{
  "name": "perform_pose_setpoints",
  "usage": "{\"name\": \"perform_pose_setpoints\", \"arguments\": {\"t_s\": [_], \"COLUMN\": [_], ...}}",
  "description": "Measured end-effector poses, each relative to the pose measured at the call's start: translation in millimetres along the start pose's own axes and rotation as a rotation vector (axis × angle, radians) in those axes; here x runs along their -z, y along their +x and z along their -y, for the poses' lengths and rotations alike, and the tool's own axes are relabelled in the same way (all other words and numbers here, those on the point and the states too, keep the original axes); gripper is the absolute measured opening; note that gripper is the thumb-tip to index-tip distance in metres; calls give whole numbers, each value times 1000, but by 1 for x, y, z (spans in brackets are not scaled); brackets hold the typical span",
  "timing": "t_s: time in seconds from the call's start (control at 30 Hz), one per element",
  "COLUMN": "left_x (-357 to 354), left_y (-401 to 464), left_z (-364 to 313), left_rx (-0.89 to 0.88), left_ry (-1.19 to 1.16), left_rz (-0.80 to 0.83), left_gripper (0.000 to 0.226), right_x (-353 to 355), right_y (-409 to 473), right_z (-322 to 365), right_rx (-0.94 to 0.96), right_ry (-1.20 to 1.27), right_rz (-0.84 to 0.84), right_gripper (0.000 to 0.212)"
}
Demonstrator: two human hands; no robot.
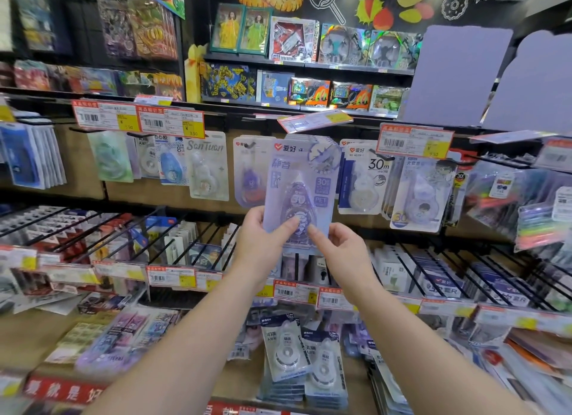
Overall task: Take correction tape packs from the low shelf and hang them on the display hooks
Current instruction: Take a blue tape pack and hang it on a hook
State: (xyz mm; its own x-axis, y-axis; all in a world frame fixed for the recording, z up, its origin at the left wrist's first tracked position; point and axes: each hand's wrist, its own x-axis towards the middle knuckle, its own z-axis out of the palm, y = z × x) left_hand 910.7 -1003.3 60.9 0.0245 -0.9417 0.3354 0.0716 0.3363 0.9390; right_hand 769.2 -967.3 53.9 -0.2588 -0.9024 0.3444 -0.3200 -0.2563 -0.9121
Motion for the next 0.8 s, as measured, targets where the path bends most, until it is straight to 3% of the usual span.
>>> {"name": "perform_pose_setpoints", "arguments": {"t_s": [0.43,0.63,0.8], "left_x": [-14,-7,-8], "left_y": [1,7,14], "left_z": [-6,4,5], "left_rx": [61,-7,10], "left_ry": [-4,483,523], "left_rz": [34,-6,-52], "left_gripper": [38,39,47], "right_x": [10,14,11], "right_y": [4,13,23], "right_z": [0,-4,-5], "right_rx": [1,-15,-47], "right_ry": [21,-282,-397], "right_rz": [-40,-71,-64], "right_gripper": [27,26,29]}}
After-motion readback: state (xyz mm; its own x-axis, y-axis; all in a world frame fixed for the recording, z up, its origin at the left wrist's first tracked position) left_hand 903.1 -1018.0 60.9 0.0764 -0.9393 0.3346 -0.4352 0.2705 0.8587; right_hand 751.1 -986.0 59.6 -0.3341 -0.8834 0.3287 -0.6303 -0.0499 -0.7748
